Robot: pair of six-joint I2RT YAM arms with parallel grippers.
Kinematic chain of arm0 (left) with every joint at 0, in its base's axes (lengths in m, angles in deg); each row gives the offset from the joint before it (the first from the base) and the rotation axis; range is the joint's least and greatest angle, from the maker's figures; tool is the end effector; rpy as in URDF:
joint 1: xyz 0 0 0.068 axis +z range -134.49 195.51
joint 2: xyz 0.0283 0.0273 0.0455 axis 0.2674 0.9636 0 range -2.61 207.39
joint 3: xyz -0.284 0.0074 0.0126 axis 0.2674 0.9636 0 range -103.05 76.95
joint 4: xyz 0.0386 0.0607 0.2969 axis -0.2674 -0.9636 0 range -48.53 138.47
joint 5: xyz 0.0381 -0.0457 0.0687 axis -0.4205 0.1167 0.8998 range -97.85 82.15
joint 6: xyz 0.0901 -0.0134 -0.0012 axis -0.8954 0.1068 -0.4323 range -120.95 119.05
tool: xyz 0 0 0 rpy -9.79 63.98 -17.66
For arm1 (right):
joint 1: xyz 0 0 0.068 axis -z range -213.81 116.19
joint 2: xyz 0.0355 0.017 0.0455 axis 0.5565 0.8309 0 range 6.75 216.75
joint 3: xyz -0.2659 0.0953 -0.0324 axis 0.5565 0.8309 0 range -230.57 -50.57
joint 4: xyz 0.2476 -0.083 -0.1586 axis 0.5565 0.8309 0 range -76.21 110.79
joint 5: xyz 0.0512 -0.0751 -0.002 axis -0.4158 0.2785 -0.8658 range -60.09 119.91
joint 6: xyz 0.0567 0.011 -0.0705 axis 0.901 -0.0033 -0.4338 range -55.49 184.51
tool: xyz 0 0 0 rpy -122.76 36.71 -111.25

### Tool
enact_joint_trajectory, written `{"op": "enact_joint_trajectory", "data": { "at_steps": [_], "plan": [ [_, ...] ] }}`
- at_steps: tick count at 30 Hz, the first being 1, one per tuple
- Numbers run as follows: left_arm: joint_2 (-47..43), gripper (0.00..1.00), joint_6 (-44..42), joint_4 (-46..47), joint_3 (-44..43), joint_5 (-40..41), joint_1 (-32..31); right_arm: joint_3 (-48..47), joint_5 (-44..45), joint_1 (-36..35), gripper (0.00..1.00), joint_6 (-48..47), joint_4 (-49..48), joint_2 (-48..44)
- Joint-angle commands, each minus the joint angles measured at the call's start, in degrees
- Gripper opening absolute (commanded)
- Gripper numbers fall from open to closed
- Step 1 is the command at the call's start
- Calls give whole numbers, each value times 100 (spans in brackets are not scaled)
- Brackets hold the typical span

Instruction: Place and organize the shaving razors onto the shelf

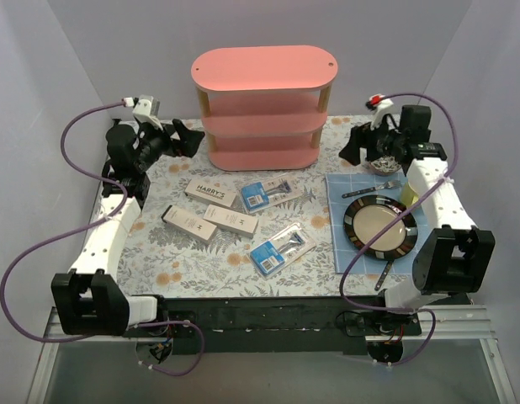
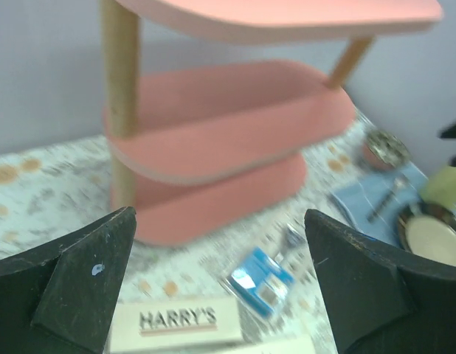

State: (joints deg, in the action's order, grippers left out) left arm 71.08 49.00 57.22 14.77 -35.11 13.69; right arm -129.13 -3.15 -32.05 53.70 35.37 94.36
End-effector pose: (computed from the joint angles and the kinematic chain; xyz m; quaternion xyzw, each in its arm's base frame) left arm 0.3852 -0.0496 0.3718 -0.1385 0.7087 -0.4461 0.5287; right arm 0.4296 0.0313 0.3299 -0.2062 0.8191 0.1937 0.4990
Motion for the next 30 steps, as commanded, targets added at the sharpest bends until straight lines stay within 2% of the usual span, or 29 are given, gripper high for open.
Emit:
{"op": "enact_joint_trajectory", "data": {
  "at_steps": [1, 2, 3, 6, 10, 12, 16, 18, 23, 30],
  "plan": [
    [-127, 98, -153, -2065, 22, -1447, -160, 192, -280, -1167, 88, -1816, 1047, -394],
    [-188, 98, -74, -2166, 99, -1500, -221, 184, -297, -1413, 88, -2681, 1319, -385],
    [-293, 98, -30, -2176, 222, -1536, -274, 184, -315, -1885, 88, -3081, 1922, -377],
    [-724, 98, 23, -2097, 741, -1527, -318, 376, -123, -2703, 83, -4329, 2578, -254],
    [-970, 98, -47, -2307, 979, -1588, -318, 622, 115, -3418, 77, -4895, 2956, 105],
    [-927, 98, -143, -2553, 760, -1519, -318, 711, 290, -3760, 73, -4940, 2852, 221],
    [-628, 98, -311, -3834, 180, -1159, -301, 808, 484, -4078, 72, -4502, 2377, 510],
    [-977, 98, -311, -3837, 292, -983, -283, 633, 528, -4227, 72, -4133, 2088, 634],
    [-1296, 98, -319, -4056, 259, -271, -283, -253, 713, -4272, 72, -2053, 1305, 1319],
    [-822, 98, -890, -4803, -409, 519, -275, -975, 1046, -4544, 75, -1540, 989, 2101]
  ]
}}
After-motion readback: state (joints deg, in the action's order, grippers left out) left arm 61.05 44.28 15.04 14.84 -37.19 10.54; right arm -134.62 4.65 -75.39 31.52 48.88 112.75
